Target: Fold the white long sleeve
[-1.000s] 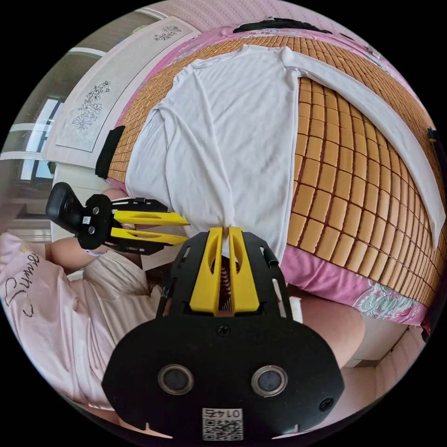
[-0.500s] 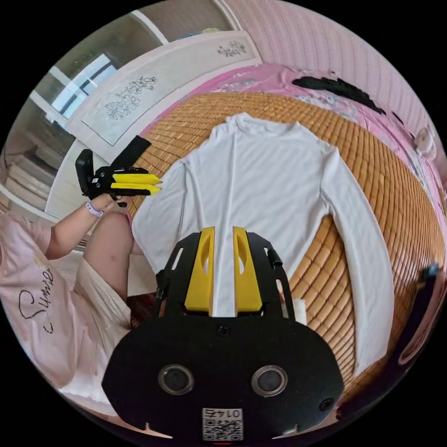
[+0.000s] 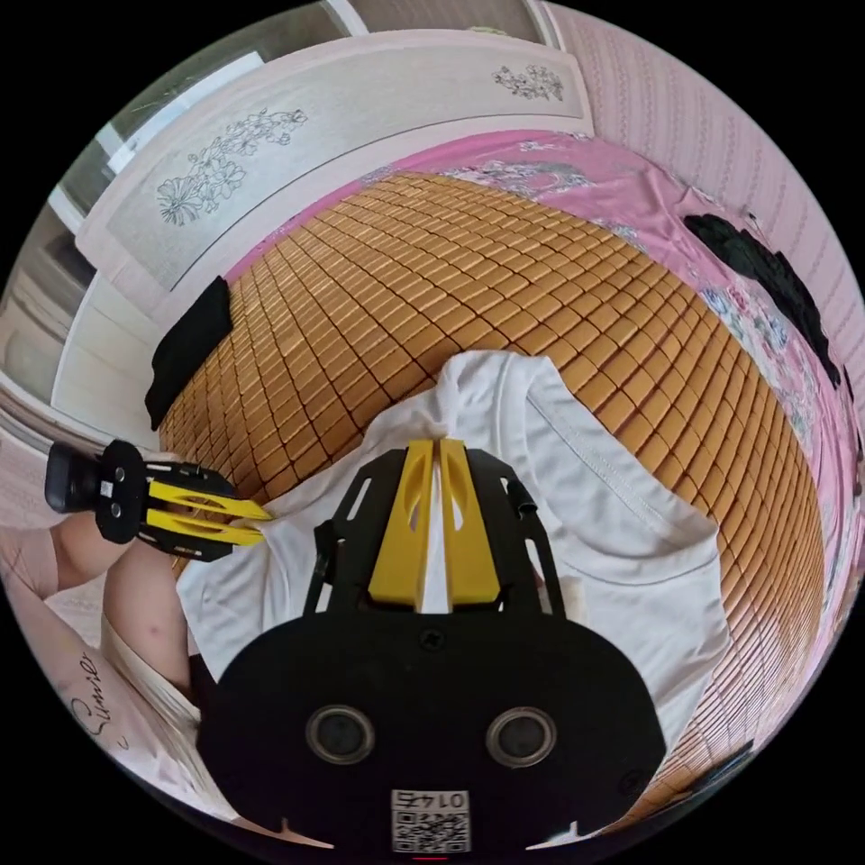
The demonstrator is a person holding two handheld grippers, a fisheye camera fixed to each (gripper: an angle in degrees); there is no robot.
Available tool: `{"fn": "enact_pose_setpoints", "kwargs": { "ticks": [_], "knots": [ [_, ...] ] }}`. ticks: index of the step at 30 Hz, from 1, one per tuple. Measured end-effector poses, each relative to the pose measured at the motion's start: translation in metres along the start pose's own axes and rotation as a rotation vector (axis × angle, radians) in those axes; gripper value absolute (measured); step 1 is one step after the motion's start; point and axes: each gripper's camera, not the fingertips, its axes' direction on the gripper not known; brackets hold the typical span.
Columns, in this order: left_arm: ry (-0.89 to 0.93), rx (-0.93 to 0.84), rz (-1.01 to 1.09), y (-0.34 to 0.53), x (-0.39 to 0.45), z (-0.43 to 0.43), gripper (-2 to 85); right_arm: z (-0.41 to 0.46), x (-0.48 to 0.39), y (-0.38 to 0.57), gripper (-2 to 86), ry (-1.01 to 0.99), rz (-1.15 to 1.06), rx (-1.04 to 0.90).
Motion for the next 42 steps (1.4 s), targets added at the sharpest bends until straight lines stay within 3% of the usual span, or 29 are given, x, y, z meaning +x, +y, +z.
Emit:
{"fn": "enact_pose_setpoints", "kwargs": {
  "ticks": [5, 11, 14, 18, 23, 28, 35, 42],
  "knots": [
    [-0.015, 0.094, -0.065, 0.021, -0.021, -0.025, 1.3, -0.028, -0.026, -0.028, 1.0, 0.051, -0.147, 0.055],
    [0.064, 0.06, -0.313, 0.039, -0.067, -0.017, 4.3, 0.015, -0.041, -0.052, 3.8, 0.106, -0.087, -0.064],
    [0.053, 0.094, -0.369, 0.048, -0.072, -0.038, 4.7, -0.012, -0.052, -0.012, 4.3, 0.12, -0.075, 0.018],
    [0.033, 0.131, -0.236, 0.051, -0.028, -0.066, 4.2, -0.068, -0.063, 0.106, 4.3, 0.114, -0.039, 0.083],
    [0.213, 0.054, 0.004, 0.035, 0.1, -0.055, 4.3, -0.108, -0.085, 0.265, 4.9, 0.121, 0.171, 0.057],
    [0.403, 0.017, 0.086, 0.009, 0.199, -0.029, 6.1, -0.127, -0.11, 0.382, 5.8, 0.014, 0.431, 0.096],
    [0.266, -0.139, 0.254, -0.039, 0.269, 0.0, 5.5, -0.121, -0.141, 0.424, 6.8, 0.056, 0.472, 0.156],
    [0.274, -0.288, 0.299, -0.054, 0.286, 0.02, -0.7, -0.111, -0.15, 0.433, 5.4, -0.006, 0.427, 0.138]
  ]
}}
